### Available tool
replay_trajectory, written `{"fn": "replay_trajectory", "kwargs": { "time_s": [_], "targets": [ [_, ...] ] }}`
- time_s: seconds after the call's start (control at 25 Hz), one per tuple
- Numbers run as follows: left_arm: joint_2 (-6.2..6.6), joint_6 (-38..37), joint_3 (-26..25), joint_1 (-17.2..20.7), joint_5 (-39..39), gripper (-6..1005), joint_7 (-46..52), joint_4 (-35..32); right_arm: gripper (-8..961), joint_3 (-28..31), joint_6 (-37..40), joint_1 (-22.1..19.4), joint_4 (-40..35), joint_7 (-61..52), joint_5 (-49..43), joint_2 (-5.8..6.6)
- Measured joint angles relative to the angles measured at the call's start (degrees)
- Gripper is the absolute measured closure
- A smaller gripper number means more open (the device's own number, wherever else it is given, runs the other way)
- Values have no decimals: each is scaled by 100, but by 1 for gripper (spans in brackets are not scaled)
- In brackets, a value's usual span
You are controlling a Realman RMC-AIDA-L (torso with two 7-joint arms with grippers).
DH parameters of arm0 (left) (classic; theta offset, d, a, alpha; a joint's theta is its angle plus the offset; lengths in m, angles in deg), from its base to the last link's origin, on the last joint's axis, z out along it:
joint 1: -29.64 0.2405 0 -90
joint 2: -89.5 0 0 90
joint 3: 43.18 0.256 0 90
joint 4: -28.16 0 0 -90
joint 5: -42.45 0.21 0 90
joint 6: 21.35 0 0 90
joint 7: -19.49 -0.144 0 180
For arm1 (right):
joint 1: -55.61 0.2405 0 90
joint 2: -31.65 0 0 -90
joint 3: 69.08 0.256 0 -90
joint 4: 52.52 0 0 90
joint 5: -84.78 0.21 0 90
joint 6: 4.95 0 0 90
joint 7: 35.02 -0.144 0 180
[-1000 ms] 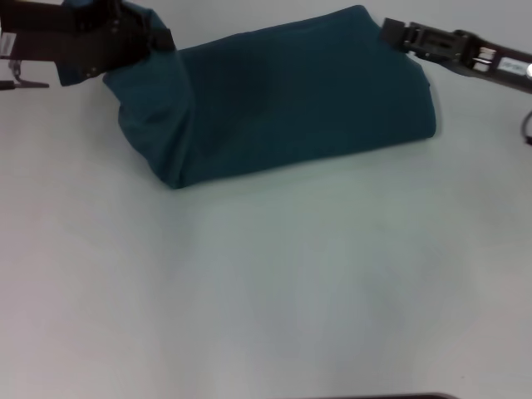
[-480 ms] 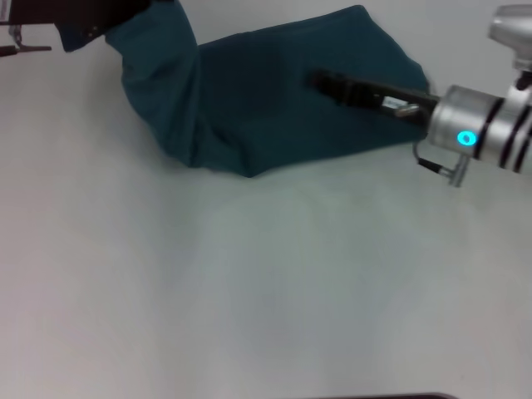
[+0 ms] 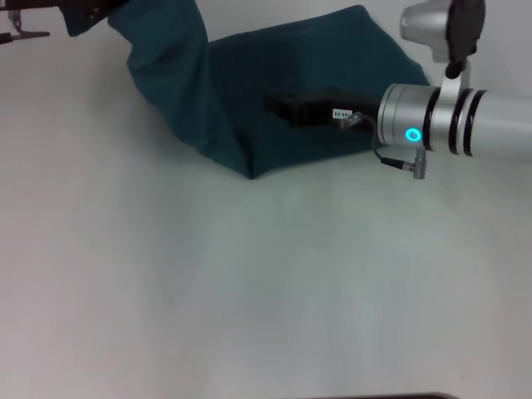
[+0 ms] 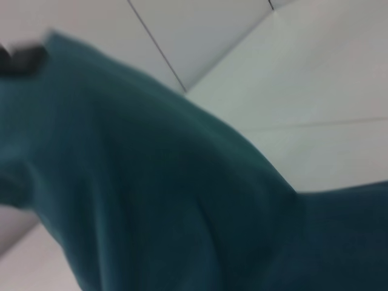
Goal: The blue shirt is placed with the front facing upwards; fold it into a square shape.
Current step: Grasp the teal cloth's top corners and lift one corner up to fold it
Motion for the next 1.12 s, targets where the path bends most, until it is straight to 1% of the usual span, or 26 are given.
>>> {"fn": "replay_trajectory", "kwargs": {
  "time_s": [0.08, 0.28, 0.44, 0.56, 0.76, 0.92, 1.12],
  "targets": [
    [-1, -8, 5, 11, -30, 925, -11, 1, 946, -56, -184, 58, 10, 215, 7, -21],
    [-3, -5, -10, 37, -51, 925, -61, -35, 944, 72, -401, 235, 319, 1448, 226, -70],
    [-15, 29, -18, 67, -55, 925, -66, -54, 943, 117, -591, 433, 577, 1948, 489, -84],
    [-28, 53, -19, 69, -56, 925, -69, -59, 943, 113, -615, 627, 684, 2041, 486, -103],
    [-38, 83, -18, 52, -66, 924, -76, -63, 942, 91, -950, 974, 1006, 2304, 457, -105],
    [-39, 92, 12, 14, -222, 924, -112, -64, 941, 103, -1025, 1073, 1111, 2379, 455, -104],
    [-33, 165, 16, -9, -297, 924, -137, -65, 940, 52, -888, 1100, 1183, 2373, 398, -99]
  ]
}}
